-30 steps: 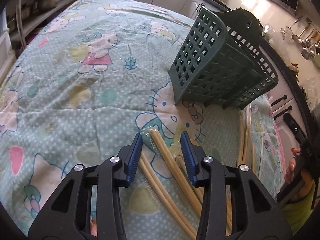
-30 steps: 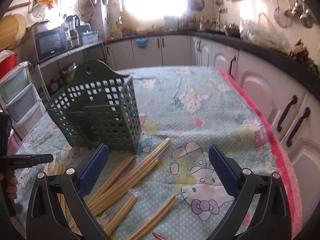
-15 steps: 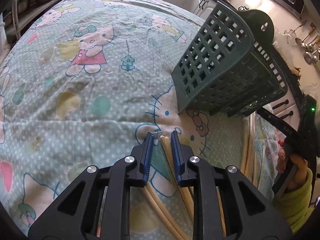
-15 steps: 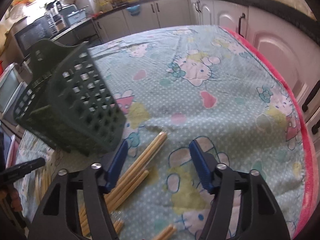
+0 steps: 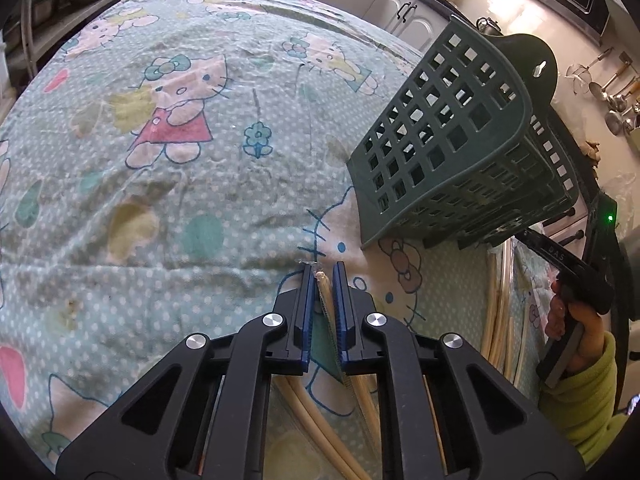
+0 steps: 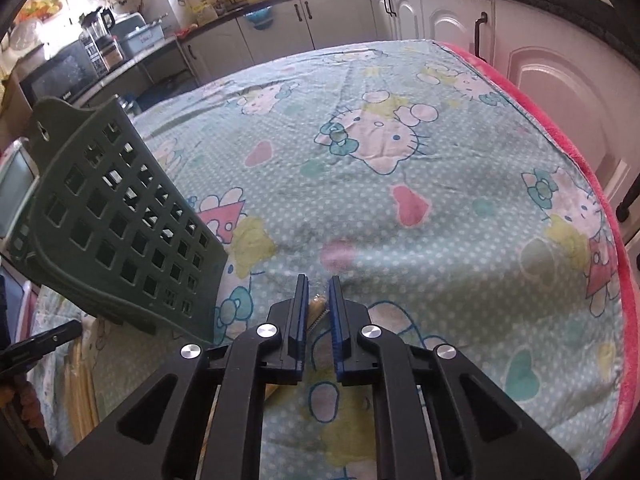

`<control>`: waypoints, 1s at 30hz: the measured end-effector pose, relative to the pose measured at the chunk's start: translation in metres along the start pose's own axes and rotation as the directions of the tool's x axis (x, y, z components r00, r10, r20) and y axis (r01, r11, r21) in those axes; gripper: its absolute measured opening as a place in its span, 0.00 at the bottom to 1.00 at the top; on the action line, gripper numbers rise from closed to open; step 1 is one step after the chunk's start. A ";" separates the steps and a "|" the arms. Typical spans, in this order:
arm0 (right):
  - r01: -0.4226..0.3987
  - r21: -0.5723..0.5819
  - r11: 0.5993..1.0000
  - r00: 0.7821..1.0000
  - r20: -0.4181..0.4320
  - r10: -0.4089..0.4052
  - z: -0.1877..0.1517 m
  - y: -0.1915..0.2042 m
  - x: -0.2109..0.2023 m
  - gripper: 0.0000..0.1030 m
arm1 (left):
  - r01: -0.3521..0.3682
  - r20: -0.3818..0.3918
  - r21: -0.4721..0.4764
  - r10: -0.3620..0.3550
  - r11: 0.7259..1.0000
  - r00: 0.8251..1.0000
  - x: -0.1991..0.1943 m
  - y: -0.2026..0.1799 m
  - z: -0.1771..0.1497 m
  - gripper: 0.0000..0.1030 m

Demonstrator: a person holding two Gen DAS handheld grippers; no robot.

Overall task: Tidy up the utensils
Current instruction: 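Close the left gripper on a chopstick while the right gripper grasps another chopstick, then lift the chopsticks with both grippers and carry them above the green basket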

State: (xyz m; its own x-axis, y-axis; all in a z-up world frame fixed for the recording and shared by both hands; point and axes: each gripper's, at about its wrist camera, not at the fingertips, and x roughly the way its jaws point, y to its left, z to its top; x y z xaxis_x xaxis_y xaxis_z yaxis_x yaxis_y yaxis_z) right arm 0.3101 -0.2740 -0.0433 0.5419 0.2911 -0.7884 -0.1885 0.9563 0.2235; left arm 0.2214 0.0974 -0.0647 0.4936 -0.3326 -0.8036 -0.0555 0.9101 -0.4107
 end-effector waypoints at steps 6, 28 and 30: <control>-0.050 0.032 0.998 0.997 0.057 0.048 -0.003 -0.007 -0.024 0.08 | 0.013 0.029 0.009 -0.013 1.000 0.999 -0.012 -0.003 -0.002 0.05; -0.180 -0.173 0.968 0.905 0.357 0.232 0.000 0.051 -0.177 0.04 | 0.055 0.263 0.159 -0.096 0.986 0.960 -0.107 -0.067 -0.001 0.03; -0.187 -0.195 0.963 0.896 0.368 0.249 -0.001 0.056 -0.186 0.04 | 0.061 0.273 0.171 -0.107 0.983 0.956 -0.112 -0.070 -0.001 0.03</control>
State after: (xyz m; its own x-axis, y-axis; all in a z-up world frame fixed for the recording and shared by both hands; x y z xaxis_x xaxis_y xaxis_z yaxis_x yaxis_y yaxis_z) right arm 0.1979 -0.2743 0.1156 0.7401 0.5086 -0.4401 -0.4422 0.8610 0.2513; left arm 0.1689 0.0708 0.0537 0.7151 -0.3474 -0.6066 0.1235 0.9169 -0.3795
